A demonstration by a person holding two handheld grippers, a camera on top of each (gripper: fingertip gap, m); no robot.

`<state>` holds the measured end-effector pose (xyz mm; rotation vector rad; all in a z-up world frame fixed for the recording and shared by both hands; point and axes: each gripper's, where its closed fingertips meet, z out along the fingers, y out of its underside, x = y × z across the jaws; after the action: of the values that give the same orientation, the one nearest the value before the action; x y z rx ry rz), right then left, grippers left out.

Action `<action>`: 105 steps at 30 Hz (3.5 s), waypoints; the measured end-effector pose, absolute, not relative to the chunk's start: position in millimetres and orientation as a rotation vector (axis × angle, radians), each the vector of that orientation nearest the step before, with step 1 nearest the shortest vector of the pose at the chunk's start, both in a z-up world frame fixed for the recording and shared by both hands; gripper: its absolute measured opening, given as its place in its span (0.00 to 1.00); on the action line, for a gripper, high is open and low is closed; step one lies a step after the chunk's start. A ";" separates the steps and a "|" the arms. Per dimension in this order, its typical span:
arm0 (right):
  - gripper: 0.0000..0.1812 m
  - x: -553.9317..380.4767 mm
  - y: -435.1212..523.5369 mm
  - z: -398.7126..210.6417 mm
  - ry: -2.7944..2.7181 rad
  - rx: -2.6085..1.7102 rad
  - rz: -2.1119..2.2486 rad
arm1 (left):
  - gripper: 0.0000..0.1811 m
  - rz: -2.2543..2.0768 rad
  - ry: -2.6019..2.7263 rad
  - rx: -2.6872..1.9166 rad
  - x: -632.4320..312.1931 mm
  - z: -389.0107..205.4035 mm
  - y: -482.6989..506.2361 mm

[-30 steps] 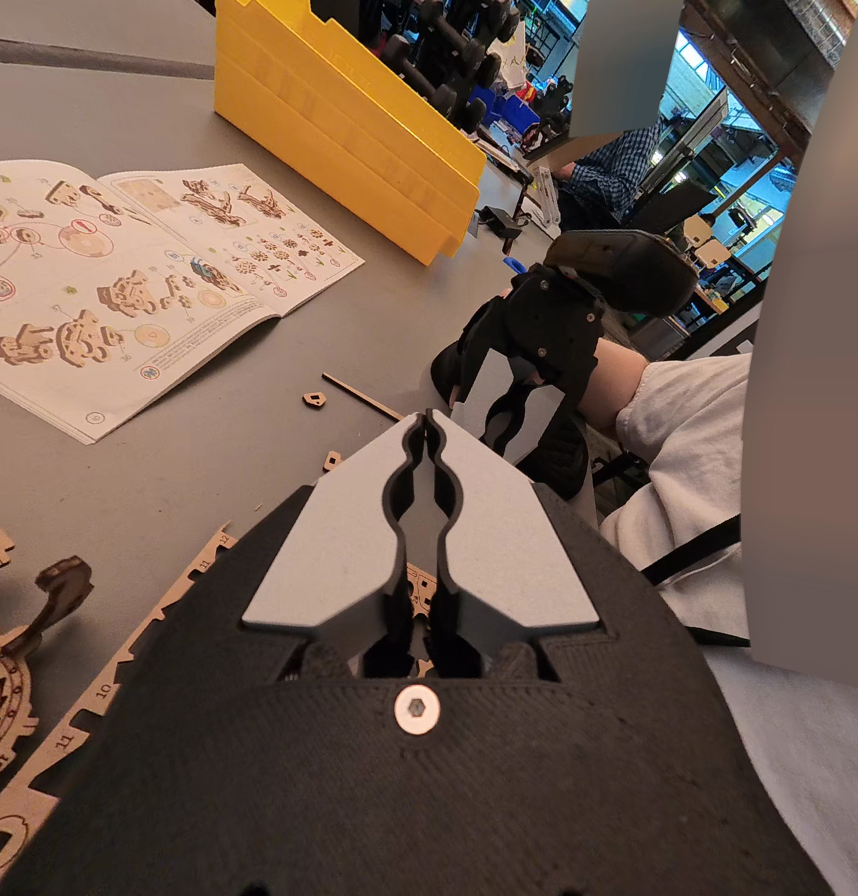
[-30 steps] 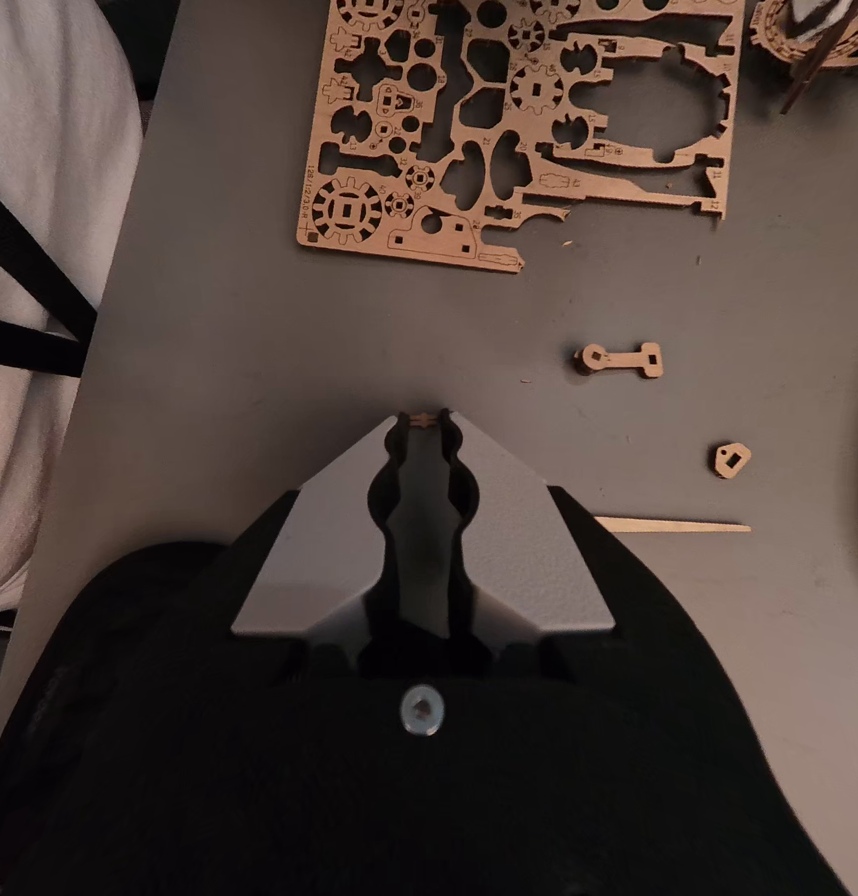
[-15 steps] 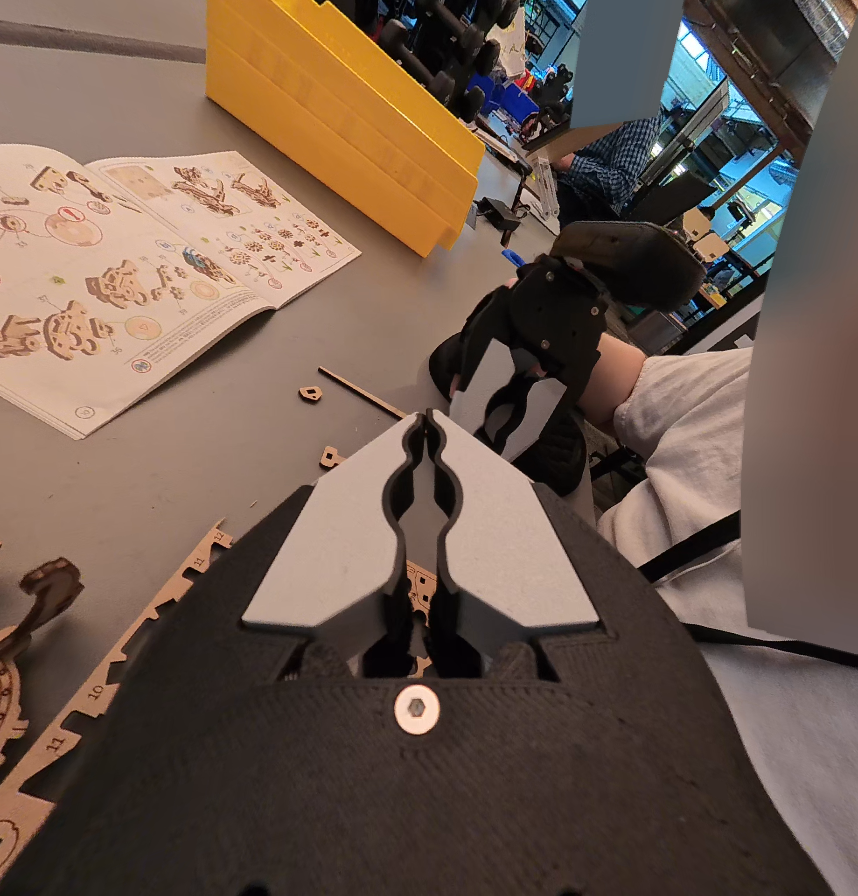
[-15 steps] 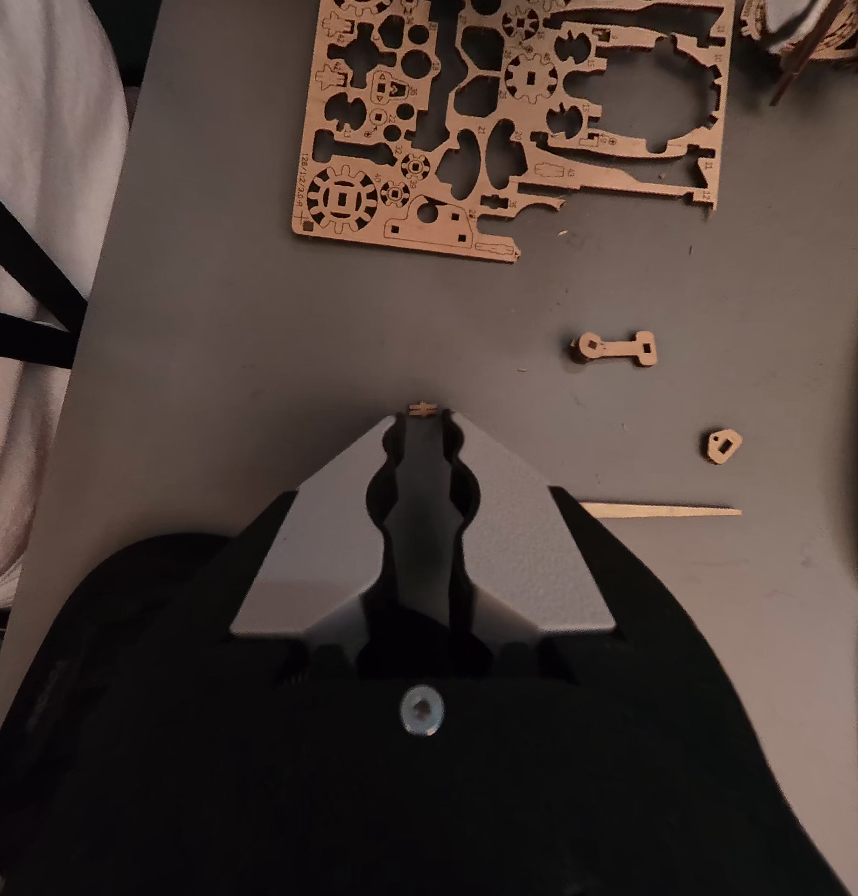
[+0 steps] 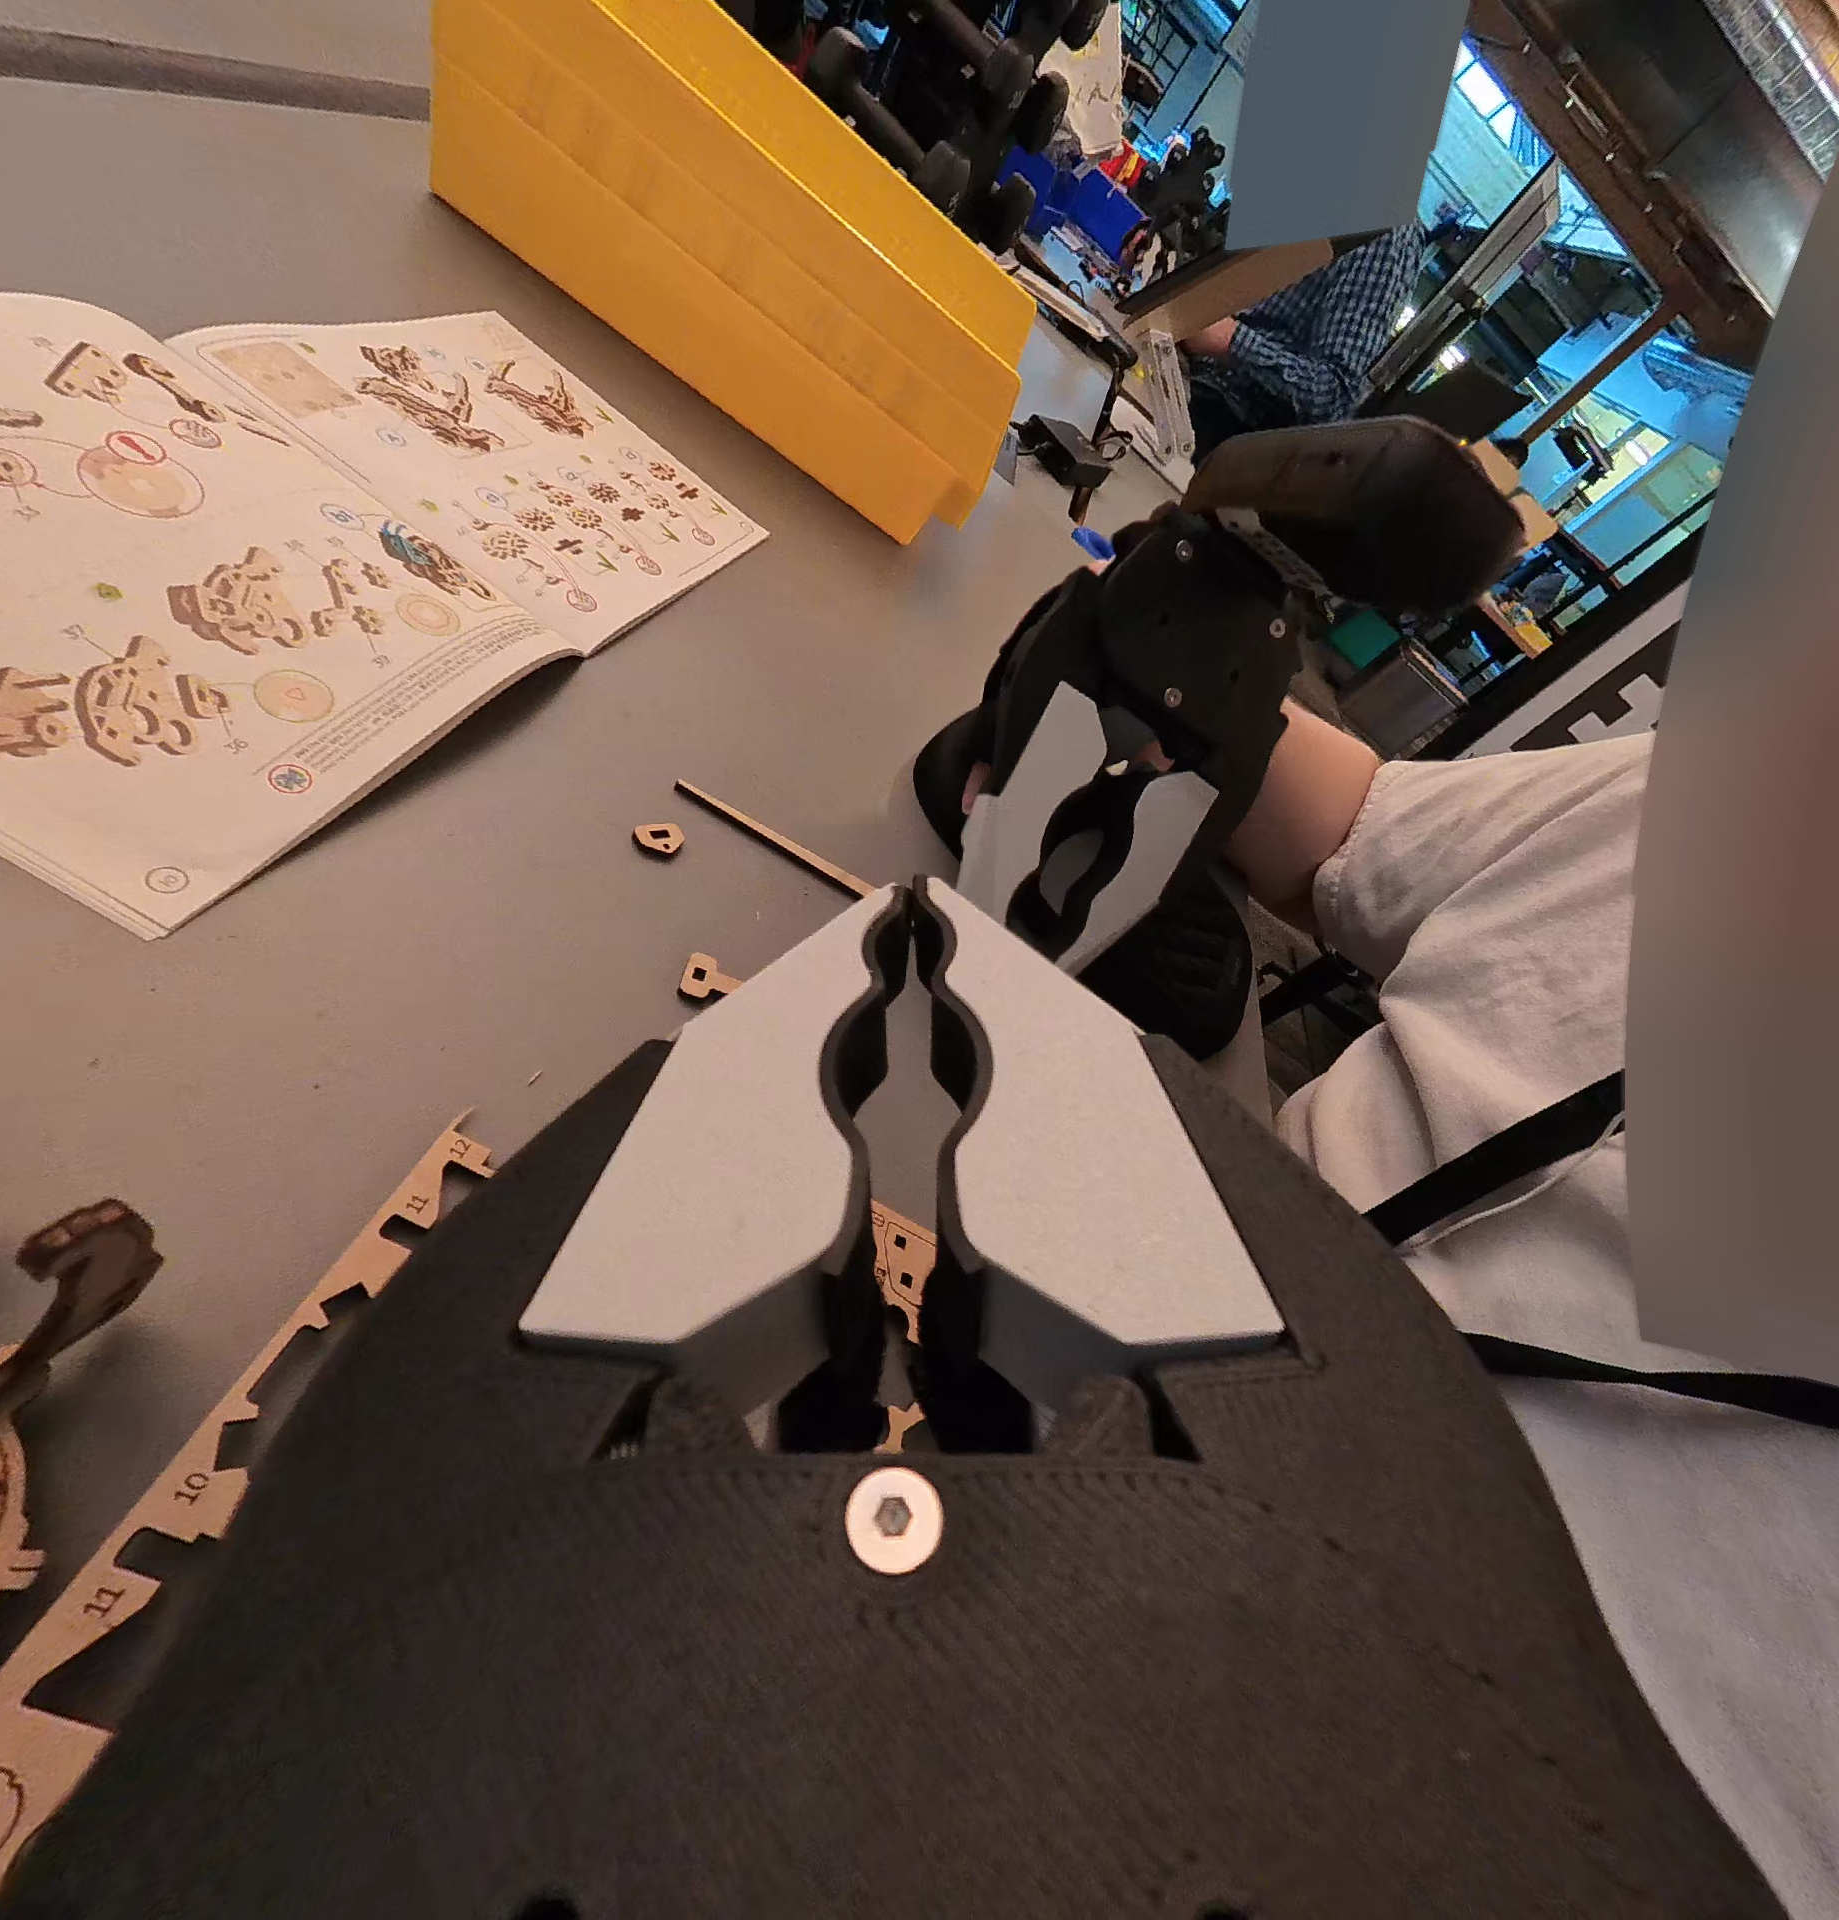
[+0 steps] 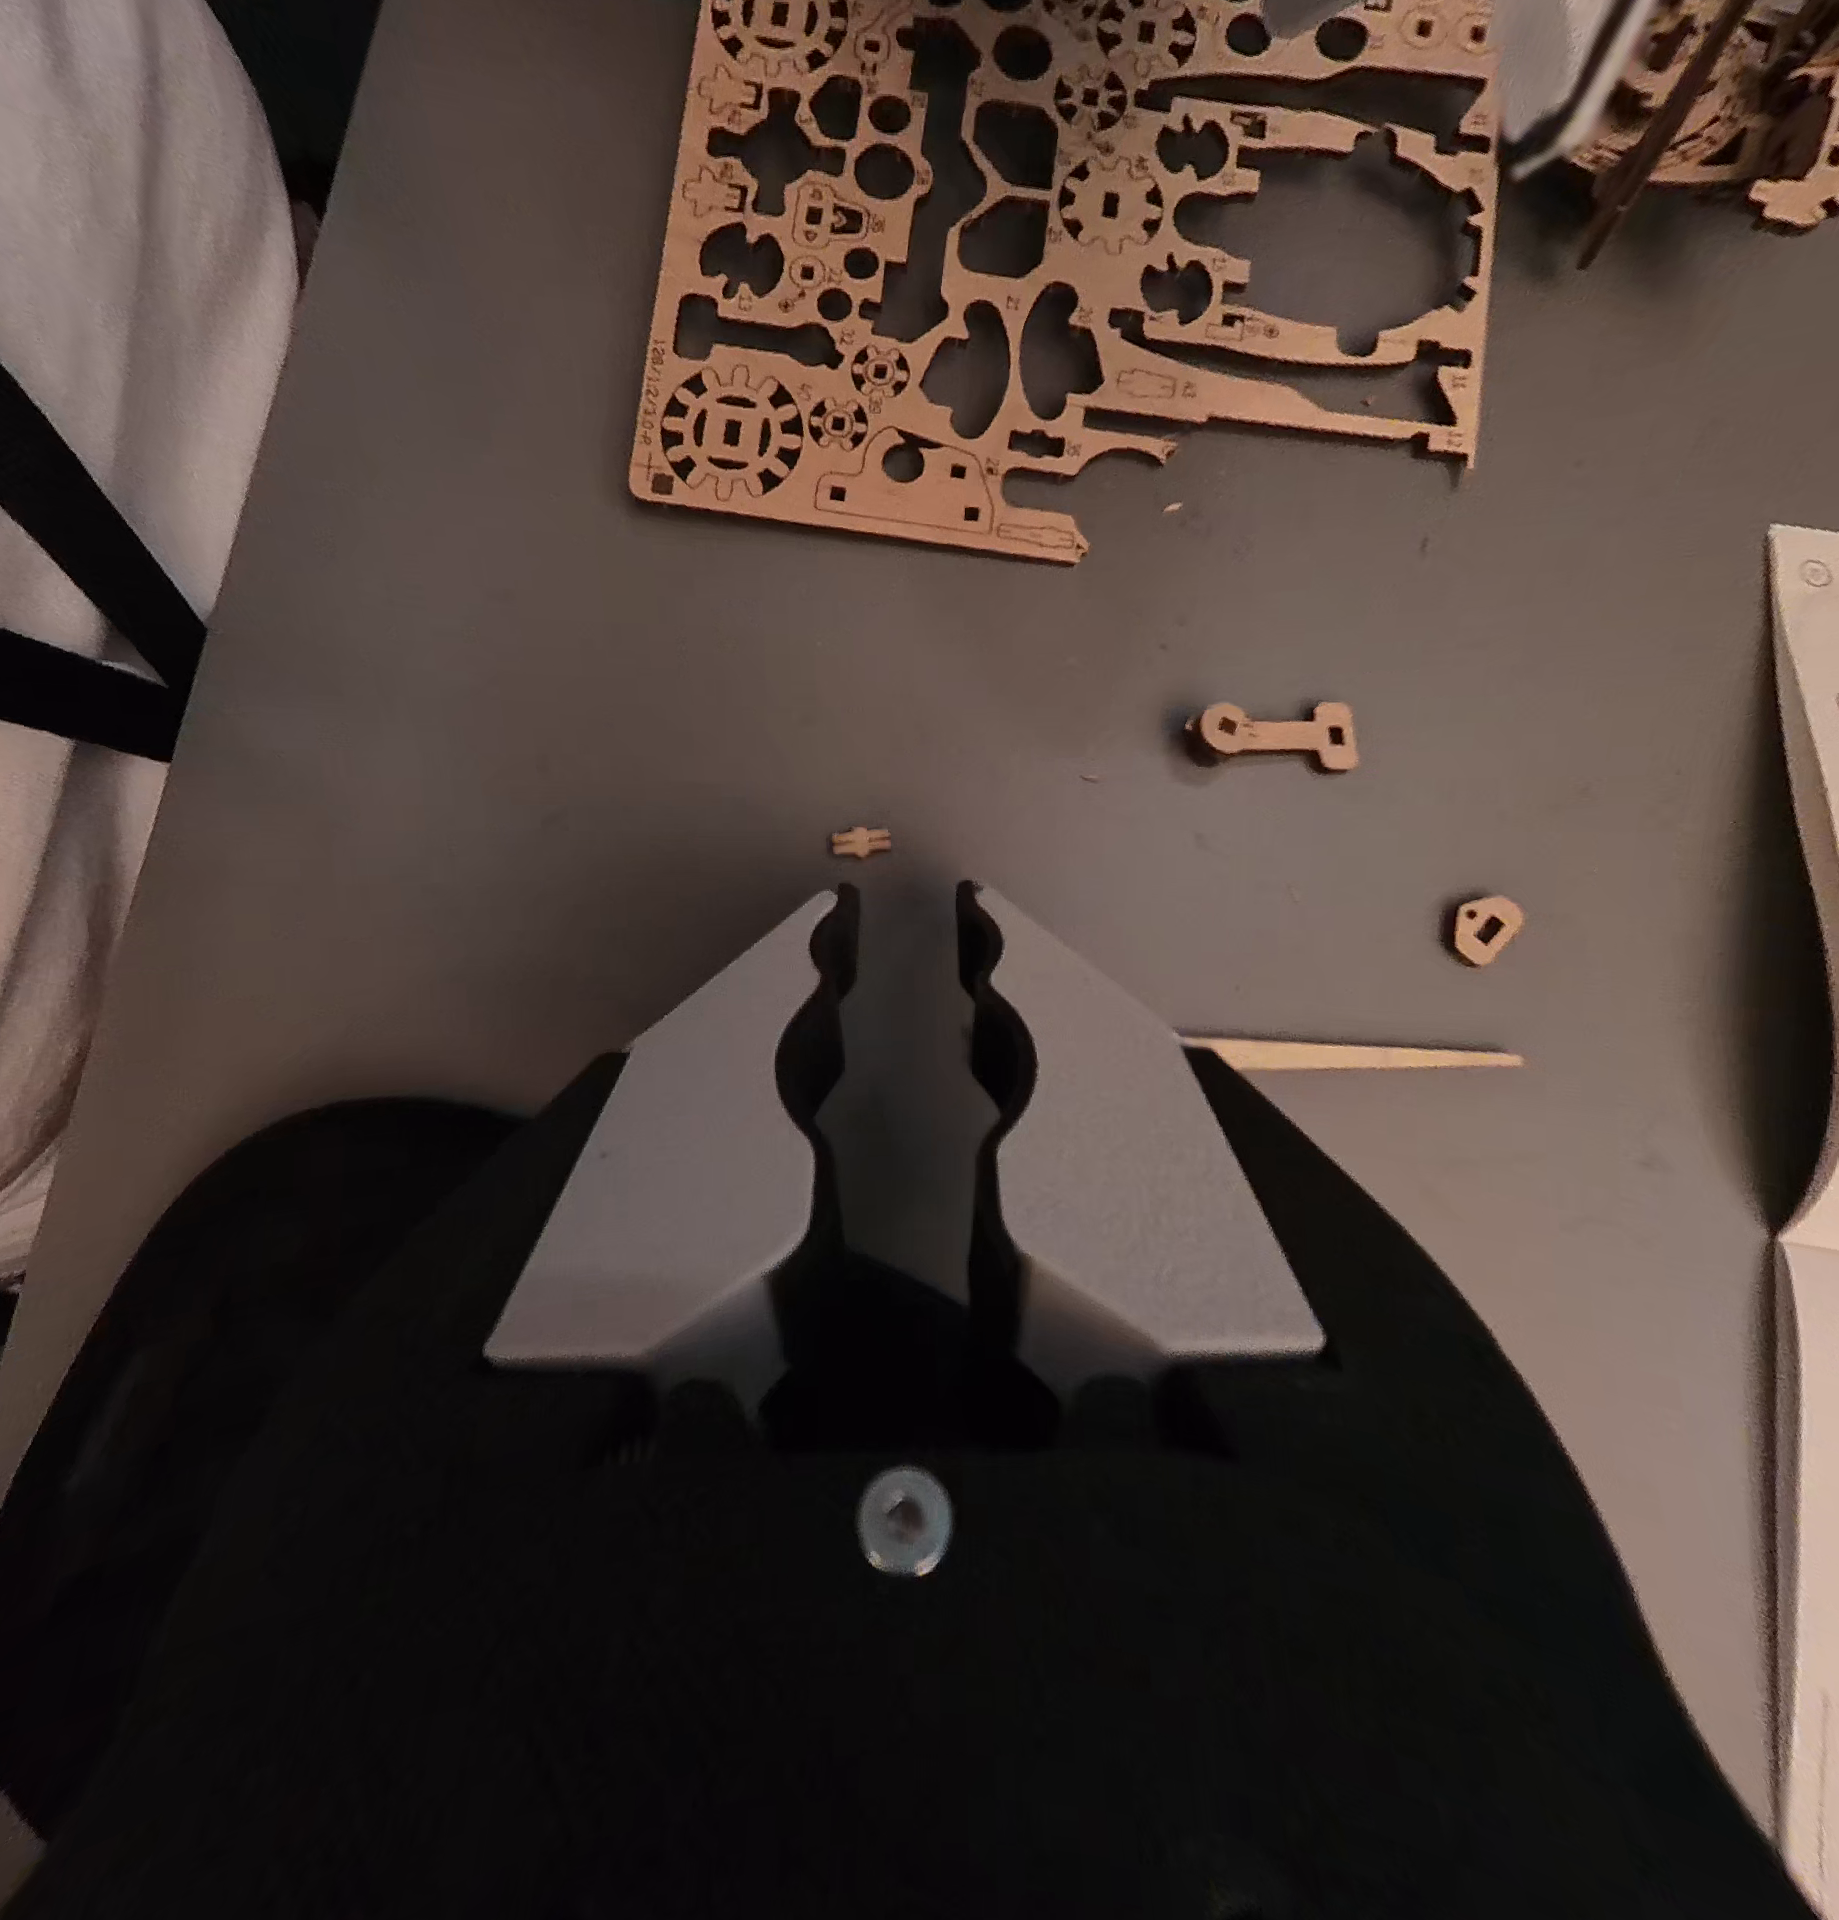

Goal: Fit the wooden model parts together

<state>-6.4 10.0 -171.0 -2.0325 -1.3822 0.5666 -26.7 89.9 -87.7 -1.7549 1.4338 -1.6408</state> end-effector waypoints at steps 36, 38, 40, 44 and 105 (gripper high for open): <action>0.05 -21.6 59.5 -85.5 -1.140 -1.561 0.050 | 0.06 -1.801 1.511 -1.750 -14.4 -92.1 47.4; 0.05 -23.9 57.8 -84.8 -1.153 -1.552 0.059 | 0.05 -1.835 1.496 -1.735 -14.6 -88.1 46.8; 0.05 -25.7 56.9 -83.5 -1.155 -1.542 0.060 | 0.05 -1.900 1.472 -1.727 -14.9 -83.3 45.1; 0.05 -26.6 57.5 -85.6 -1.170 -1.534 0.023 | 0.04 -1.898 1.473 -1.744 -14.9 -85.4 45.9; 0.00 -34.5 66.7 -82.0 -1.063 -1.737 1.081 | 0.00 -1.344 1.761 -1.441 -20.1 -96.1 54.2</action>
<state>-34.5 66.7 -82.0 -1.7374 -1.0627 1.0814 -20.1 54.2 -96.1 -1.4409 1.7614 -1.3437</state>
